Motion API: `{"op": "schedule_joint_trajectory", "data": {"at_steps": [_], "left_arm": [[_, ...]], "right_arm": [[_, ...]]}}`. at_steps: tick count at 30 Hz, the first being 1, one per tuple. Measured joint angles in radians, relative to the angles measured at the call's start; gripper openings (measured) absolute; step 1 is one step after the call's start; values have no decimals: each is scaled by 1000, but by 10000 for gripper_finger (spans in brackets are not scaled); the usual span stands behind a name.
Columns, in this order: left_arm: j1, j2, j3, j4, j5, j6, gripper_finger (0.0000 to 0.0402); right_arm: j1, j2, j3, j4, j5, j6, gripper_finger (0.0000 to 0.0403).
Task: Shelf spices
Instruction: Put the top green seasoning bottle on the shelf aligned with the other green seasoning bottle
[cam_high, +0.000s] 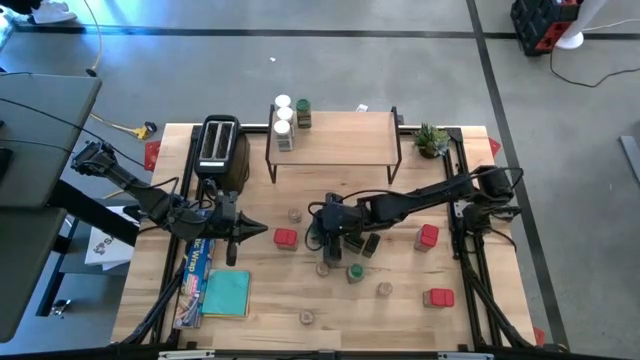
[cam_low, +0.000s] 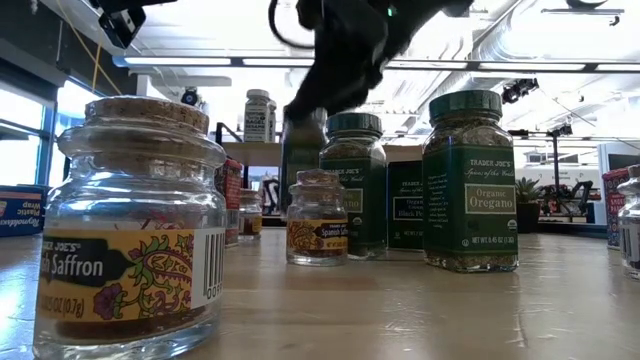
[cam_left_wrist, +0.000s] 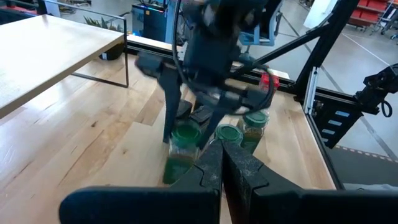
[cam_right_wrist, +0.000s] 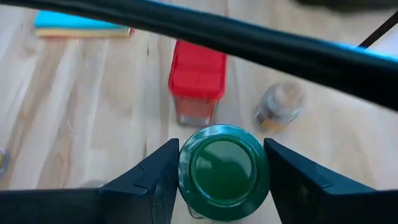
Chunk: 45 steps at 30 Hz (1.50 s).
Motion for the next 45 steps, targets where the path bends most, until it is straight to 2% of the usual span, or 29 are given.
{"op": "schedule_joint_trajectory", "data": {"at_steps": [6, 12, 18, 23, 27, 32, 39, 45], "left_arm": [[0, 0, 0, 0, 0, 0, 1], [1, 0, 0, 1, 0, 1, 1], [1, 0, 0, 2, 0, 0, 1], [1, -1, 0, 3, -1, 1, 1], [1, -1, 0, 4, -1, 1, 1], [1, -1, 0, 4, -1, 1, 1], [1, -1, 0, 4, -2, 1, 1], [1, -1, 0, 4, -1, 1, 1]], "right_arm": [[-16, -52, 99, -94, 45, -34, 197], [-129, -66, 327, -242, 48, -72, 195], [-314, -26, 474, -292, -68, -143, 195], [-440, 9, 488, -290, -156, -145, 195], [-492, 46, 488, -285, -193, -151, 195], [-513, 76, 488, -247, -198, -169, 197], [-518, 83, 489, -205, -177, -215, 240], [-518, 82, 489, -153, -173, -272, 245]]}}
